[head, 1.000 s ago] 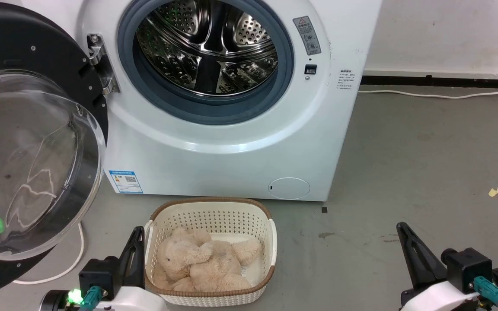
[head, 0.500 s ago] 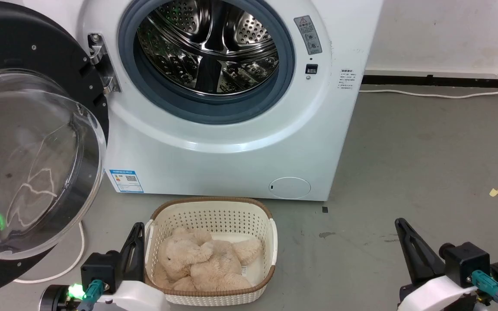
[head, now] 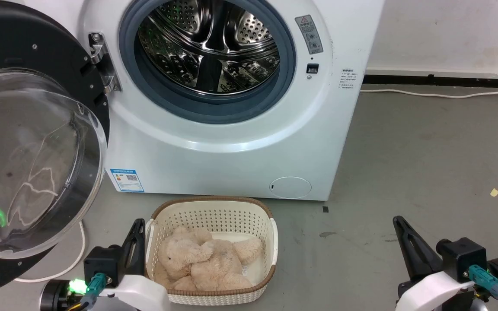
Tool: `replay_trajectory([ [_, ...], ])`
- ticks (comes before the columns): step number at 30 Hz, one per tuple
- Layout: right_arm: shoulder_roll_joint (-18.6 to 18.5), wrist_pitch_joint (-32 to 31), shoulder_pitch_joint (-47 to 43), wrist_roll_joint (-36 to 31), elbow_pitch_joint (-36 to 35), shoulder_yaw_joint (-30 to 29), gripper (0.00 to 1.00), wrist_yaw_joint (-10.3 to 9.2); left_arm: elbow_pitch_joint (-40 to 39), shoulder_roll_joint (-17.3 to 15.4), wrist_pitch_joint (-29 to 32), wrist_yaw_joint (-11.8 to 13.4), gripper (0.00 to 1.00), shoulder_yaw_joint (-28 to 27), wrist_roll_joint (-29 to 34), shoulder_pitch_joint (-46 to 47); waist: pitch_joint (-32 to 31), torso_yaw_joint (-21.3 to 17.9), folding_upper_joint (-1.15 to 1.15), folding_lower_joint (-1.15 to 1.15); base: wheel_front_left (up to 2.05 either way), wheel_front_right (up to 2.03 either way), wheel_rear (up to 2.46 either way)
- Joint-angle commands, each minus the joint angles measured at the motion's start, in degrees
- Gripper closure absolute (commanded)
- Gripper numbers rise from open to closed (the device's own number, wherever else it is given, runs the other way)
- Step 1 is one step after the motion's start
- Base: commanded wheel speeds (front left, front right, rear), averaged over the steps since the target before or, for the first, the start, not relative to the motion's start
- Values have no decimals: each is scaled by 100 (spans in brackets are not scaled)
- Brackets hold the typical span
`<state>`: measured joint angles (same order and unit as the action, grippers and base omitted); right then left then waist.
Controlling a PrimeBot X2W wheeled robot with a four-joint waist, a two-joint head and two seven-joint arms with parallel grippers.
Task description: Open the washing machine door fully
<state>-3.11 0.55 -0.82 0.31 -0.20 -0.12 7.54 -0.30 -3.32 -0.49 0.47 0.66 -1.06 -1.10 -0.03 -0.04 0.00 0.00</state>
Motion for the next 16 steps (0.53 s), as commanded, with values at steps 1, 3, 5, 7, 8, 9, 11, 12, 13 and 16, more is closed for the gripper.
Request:
replay_trajectory([
  [1, 23, -26, 66, -30, 17, 7, 100, -5, 21, 23, 20, -26, 100, -40, 64, 86, 0, 1, 0, 0, 0, 0, 0],
  [3, 24, -45, 76, -31, 19, 10, 100, -5, 27, 37, 39, -39, 100, -57, 91, 102, 2, 3, 0, 0, 0, 0, 0],
  [5, 24, -55, 82, -31, 20, 12, 100, -5, 30, 45, 49, -47, 100, -66, 106, 110, 3, 4, 0, 0, 0, 0, 0],
  [7, 24, -55, 82, -31, 20, 12, 100, -5, 30, 45, 49, -47, 100, -66, 106, 110, 3, 4, 0, 0, 0, 0, 0],
  [8, 24, -55, 82, -31, 20, 12, 100, -5, 30, 45, 49, -47, 100, -66, 106, 110, 3, 4, 0, 0, 0, 0, 0],
  [9, 24, -55, 82, -31, 20, 12, 100, -5, 30, 45, 49, -47, 100, -66, 106, 110, 3, 4, 0, 0, 0, 0, 0],
  [11, 24, -55, 82, -31, 20, 12, 100, -5, 30, 45, 49, -47, 100, -66, 106, 110, 3, 4, 0, 0, 0, 0, 0],
  [12, 24, -55, 82, -31, 20, 12, 100, -5, 30, 45, 49, -47, 100, -66, 106, 110, 3, 4, 0, 0, 0, 0, 0],
  [13, 24, -55, 82, -31, 20, 12, 100, -5, 30, 45, 49, -47, 100, -66, 106, 110, 3, 4, 0, 0, 0, 0, 0],
  [16, 24, -55, 82, -31, 20, 12, 100, -5, 30, 45, 49, -47, 100, -66, 106, 110, 3, 4, 0, 0, 0, 0, 0],
])
